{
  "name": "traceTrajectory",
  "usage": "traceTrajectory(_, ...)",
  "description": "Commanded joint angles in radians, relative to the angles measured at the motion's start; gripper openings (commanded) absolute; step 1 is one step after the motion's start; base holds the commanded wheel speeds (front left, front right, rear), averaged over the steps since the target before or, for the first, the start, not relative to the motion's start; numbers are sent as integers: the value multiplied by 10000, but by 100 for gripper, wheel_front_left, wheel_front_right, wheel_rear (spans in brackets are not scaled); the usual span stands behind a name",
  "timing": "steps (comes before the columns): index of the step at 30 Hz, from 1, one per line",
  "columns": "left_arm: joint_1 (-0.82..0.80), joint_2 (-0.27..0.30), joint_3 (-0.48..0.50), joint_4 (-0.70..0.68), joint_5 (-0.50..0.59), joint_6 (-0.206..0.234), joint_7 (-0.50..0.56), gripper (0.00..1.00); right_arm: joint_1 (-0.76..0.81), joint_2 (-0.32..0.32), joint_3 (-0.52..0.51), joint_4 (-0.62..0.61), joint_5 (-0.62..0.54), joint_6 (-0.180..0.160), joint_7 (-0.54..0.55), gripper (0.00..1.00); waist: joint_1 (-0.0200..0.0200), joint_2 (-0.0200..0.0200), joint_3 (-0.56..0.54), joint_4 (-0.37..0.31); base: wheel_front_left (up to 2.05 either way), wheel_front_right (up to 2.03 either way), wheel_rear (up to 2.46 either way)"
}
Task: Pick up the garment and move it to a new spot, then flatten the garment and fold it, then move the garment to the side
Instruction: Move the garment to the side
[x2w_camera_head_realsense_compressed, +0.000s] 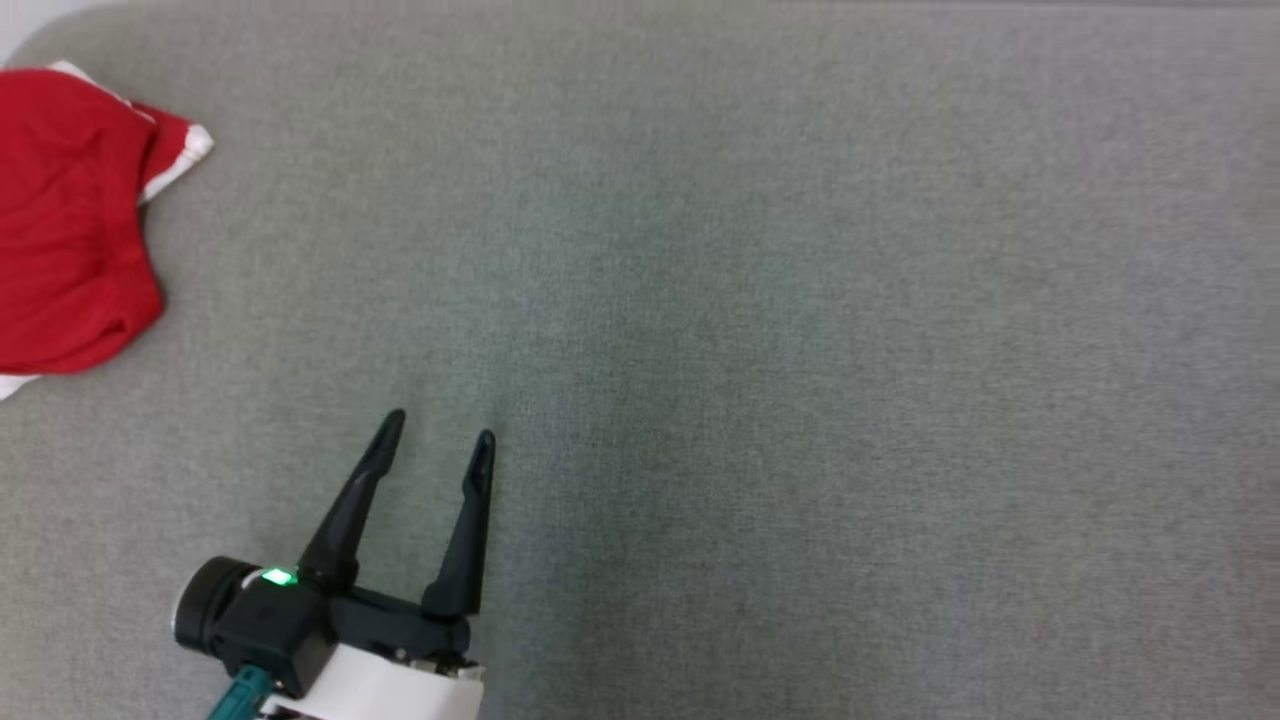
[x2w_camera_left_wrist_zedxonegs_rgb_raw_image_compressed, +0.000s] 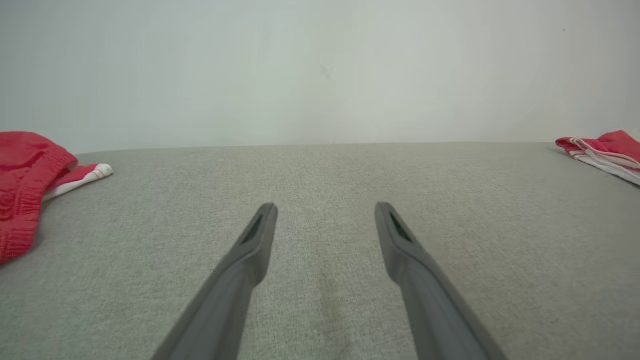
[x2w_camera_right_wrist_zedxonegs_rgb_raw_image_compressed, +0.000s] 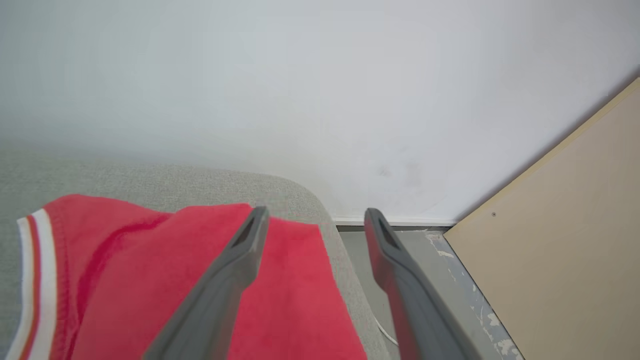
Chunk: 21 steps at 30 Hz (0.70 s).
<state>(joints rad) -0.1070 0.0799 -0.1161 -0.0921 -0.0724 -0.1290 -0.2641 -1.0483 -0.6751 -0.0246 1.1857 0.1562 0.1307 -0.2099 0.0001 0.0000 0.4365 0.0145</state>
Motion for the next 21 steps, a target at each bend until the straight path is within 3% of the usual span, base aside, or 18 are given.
traceTrajectory(1, 145, -7, 19, 55, -46, -16, 2, 100, 153, 62, -100, 37, -232, -5, -125, 100, -1, 0, -411, -193, 0, 0, 0)
traceTrajectory(8, 595, -148, 145, 284, -118, 10, 2, 100, 1503, 690, -568, -1177, -845, -5, -540, 100, -1, 0, -1723, -323, 0, 0, 0)
traceTrajectory(13, 1017, -198, 353, 457, -84, 70, 2, 100, 3664, 1247, -1303, -4054, -694, -5, -540, 100, -1, 0, -2659, -271, 0, 0, 0)
traceTrajectory(21, 1967, -239, 913, 715, -141, 230, 2, 100, 7873, 3547, -2264, -8426, -842, -5, -545, 100, -1, 0, -3745, -366, 0, 0, 0)
